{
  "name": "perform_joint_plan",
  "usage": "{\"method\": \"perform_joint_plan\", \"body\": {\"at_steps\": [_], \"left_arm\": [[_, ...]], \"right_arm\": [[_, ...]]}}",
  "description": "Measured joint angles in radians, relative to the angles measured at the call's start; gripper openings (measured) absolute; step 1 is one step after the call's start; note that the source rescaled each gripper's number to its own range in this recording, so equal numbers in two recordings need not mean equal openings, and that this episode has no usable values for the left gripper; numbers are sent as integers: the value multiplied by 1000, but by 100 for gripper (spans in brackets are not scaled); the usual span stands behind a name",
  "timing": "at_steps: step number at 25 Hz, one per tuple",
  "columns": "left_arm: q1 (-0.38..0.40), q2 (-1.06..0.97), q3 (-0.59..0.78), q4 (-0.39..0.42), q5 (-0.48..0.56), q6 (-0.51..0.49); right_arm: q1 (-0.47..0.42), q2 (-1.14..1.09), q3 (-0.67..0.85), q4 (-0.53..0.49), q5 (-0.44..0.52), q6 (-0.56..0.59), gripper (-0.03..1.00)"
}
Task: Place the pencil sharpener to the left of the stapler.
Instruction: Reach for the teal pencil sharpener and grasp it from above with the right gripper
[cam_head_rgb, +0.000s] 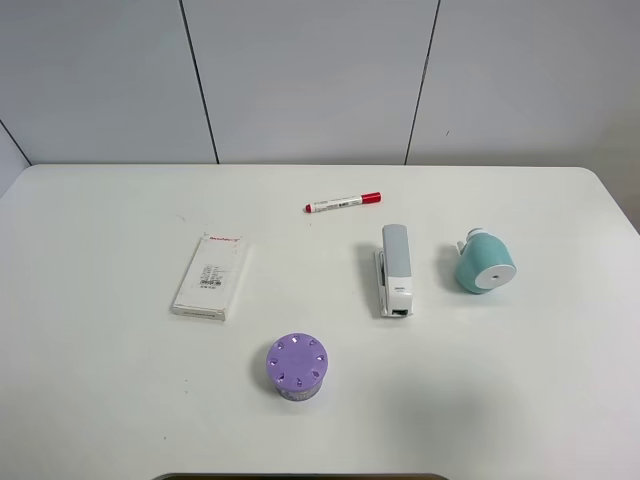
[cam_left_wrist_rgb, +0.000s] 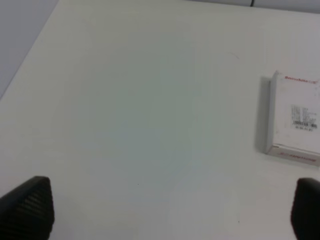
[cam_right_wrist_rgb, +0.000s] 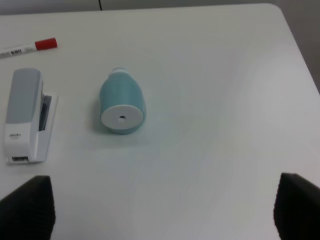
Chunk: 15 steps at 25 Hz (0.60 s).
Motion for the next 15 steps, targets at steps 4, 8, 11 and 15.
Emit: {"method": "perform_joint_plan", "body": {"at_steps": [4, 8, 11, 15], "left_arm": [[0, 0, 0, 0, 0, 0], [0, 0, 0, 0, 0, 0], [0, 0, 0, 0, 0, 0], [0, 0, 0, 0, 0, 0]], "right_arm": [[0, 184, -65, 29, 0, 0, 96], [0, 362, -147, 53, -1, -1, 96], [0, 497, -215, 54, -1, -3, 96], [0, 668, -304, 54, 0, -3, 96]]}}
